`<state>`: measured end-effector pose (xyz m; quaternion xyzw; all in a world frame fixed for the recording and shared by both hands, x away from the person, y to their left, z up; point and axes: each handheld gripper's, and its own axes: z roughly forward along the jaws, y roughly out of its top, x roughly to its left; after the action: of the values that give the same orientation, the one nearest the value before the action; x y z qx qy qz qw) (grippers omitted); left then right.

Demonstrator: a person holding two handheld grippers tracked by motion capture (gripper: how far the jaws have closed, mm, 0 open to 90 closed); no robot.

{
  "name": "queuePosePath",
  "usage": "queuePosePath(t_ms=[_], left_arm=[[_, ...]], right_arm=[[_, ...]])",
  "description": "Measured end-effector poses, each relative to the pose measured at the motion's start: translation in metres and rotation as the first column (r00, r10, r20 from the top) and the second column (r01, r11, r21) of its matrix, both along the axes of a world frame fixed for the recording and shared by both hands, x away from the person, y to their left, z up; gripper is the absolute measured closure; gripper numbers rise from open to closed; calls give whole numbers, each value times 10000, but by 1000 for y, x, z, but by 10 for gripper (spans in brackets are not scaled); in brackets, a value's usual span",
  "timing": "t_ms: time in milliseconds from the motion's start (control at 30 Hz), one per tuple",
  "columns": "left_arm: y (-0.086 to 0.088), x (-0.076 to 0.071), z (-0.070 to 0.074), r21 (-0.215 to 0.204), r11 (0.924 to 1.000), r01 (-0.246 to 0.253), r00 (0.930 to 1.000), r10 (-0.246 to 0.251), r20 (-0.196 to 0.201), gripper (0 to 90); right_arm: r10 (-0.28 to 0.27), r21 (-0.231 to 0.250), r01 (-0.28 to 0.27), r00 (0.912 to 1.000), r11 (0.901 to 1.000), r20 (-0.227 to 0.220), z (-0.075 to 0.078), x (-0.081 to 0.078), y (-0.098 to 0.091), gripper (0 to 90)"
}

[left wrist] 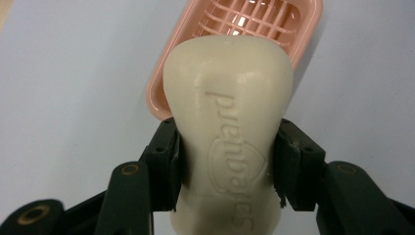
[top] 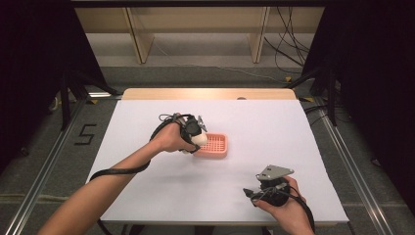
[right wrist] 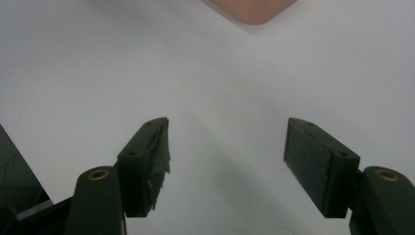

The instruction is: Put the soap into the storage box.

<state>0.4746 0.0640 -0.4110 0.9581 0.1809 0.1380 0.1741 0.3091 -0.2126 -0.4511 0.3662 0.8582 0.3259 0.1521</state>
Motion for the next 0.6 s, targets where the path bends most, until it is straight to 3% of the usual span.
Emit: queuePosePath(t_ms=[300, 600], left_arm=[[-5, 4, -1, 85, 9993, 365, 9992, -366, 133, 495], [-8, 6, -2, 139, 9993, 347, 9993, -348, 103, 495]], right_arm=[[10, 61, -10, 10000, 10000, 9, -1, 1, -1, 343], [-77, 49, 77, 10000, 10000, -56, 0, 0, 0, 343]])
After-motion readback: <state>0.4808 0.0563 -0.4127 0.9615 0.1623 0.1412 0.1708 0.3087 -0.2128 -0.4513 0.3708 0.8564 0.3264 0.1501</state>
